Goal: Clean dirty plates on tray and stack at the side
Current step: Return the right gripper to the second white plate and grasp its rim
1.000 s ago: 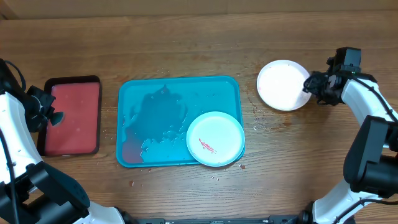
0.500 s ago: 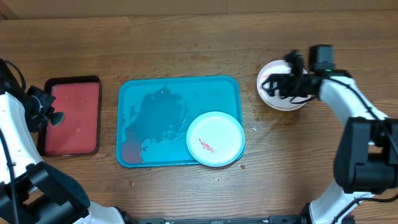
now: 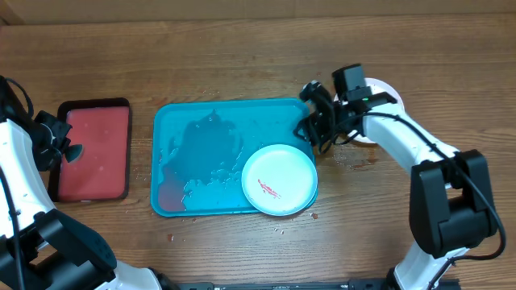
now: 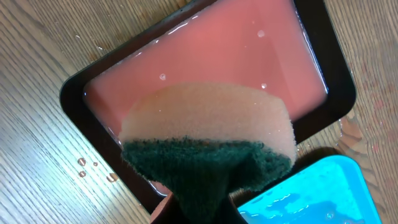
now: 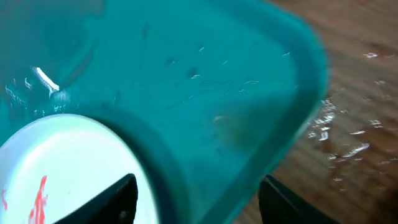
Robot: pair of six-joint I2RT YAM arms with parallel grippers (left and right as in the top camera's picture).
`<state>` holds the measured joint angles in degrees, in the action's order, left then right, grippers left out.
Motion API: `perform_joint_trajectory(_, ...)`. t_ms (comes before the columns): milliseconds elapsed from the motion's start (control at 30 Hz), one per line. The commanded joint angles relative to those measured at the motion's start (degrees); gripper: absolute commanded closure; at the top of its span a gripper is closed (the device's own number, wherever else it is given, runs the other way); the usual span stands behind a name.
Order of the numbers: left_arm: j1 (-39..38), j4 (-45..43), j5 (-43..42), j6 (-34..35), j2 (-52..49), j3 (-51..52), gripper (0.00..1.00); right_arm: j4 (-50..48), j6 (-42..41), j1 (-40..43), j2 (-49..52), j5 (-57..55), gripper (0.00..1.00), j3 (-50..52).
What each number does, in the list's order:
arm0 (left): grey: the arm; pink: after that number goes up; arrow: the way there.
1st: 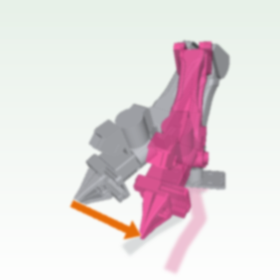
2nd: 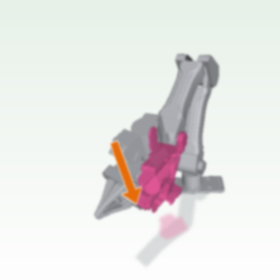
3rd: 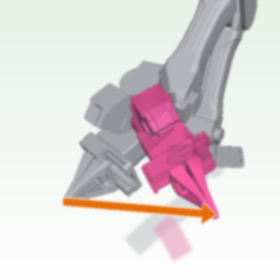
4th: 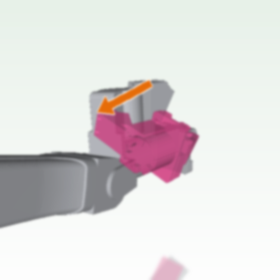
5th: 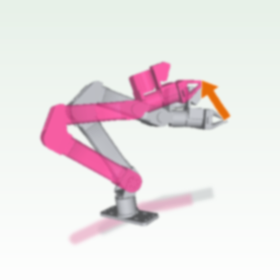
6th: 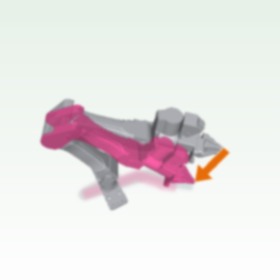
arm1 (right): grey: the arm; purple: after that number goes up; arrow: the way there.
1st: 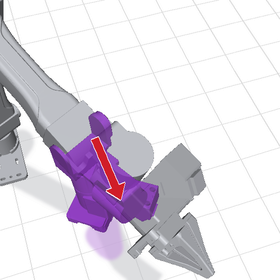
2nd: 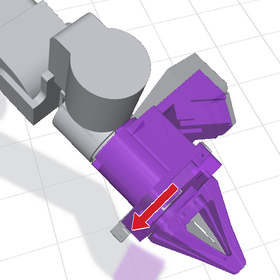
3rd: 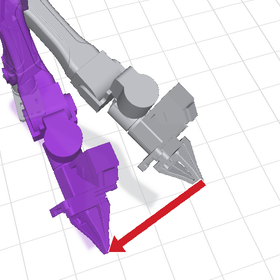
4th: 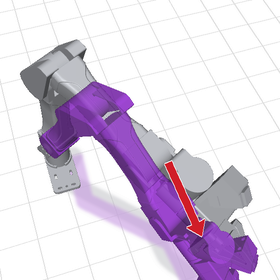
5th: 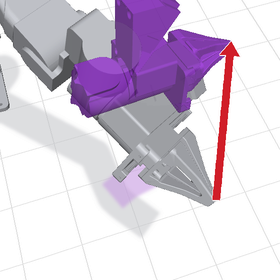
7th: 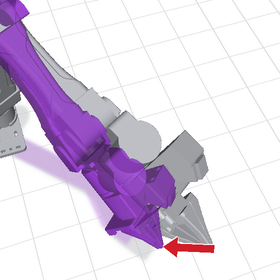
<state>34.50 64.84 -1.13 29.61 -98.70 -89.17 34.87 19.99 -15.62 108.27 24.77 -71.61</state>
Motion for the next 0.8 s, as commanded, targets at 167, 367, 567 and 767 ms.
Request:
perform_joint_trajectory(167,-0.1,-0.2,-0.4,-1.3,-0.4,0.1,0.96,1.9,2.6,-4.7,1.1,-2.5,0.41,0.0)
perform_joint_trajectory(367,-0.1,-0.2,-0.4,-1.3,-0.4,0.1,0.96,2.6,2.6,-6.1,4.0,-2.4,0.44,0.0)
perform_joint_trajectory(567,-0.4,-0.2,-0.4,-1.3,-0.4,0.1,0.96,3.4,2.6,-7.0,4.3,-2.5,0.51,0.0)
perform_joint_trajectory(767,-0.6,-0.2,-0.4,-1.4,-0.4,0.1,0.96,5.0,2.6,-6.9,4.4,-4.5,0.61,0.0)
